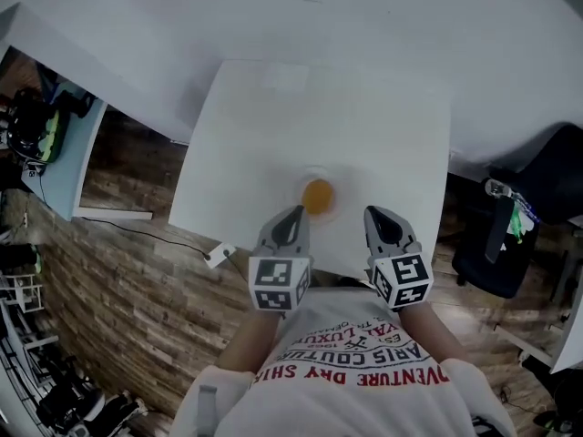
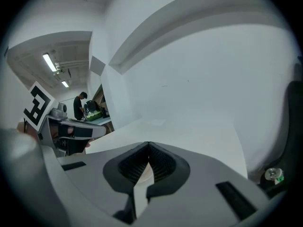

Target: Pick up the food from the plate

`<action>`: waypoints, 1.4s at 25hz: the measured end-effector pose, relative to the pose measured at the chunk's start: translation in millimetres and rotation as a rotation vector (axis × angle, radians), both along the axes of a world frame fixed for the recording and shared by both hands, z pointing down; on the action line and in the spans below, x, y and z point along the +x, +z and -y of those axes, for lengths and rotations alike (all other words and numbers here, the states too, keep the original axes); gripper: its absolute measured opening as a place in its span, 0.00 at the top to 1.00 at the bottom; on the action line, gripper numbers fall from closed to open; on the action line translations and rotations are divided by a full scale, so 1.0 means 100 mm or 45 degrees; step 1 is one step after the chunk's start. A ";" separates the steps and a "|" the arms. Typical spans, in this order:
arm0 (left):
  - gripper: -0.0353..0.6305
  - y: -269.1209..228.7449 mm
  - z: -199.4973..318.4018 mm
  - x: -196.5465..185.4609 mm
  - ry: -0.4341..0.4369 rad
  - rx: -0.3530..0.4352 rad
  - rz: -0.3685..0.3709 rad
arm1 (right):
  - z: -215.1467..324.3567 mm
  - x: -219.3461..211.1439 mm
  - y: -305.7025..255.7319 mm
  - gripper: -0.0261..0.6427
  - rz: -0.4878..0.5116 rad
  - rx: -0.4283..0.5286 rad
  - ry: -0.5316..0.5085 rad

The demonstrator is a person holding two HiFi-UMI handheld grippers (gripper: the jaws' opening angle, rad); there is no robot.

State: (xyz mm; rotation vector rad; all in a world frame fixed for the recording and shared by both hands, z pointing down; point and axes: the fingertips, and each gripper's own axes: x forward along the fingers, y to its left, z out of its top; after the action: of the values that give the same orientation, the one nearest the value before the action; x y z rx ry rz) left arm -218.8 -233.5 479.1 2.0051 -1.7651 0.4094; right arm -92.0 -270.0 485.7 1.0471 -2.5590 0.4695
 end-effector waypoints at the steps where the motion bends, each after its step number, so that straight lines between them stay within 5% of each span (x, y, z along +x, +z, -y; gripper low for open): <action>1: 0.94 0.03 0.05 -0.02 0.034 -0.018 0.001 | 0.03 -0.03 0.01 0.94 -0.003 -0.005 0.018; 6: 0.94 0.25 0.21 0.00 0.220 -0.097 -0.005 | 0.12 -0.19 0.10 0.94 -0.005 -0.052 0.120; 13: 0.93 0.58 0.34 0.10 0.342 -0.181 0.020 | 0.12 -0.19 0.37 0.94 -0.059 -0.133 0.228; 16: 0.62 0.74 0.41 0.17 0.372 -0.235 0.015 | 0.13 -0.10 0.50 0.94 -0.079 -0.161 0.269; 23: 0.44 1.16 0.55 0.21 0.368 -0.371 0.000 | 0.20 0.10 0.72 0.94 -0.133 -0.174 0.327; 35: 0.39 1.71 0.57 0.27 0.377 -0.565 0.066 | 0.33 0.06 0.99 0.94 -0.138 -0.213 0.293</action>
State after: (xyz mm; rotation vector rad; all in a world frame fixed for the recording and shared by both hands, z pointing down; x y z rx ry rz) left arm -191.4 -290.3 650.2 1.9347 -1.2596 0.8697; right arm -86.4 -303.5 584.8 1.2735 -2.2722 0.6545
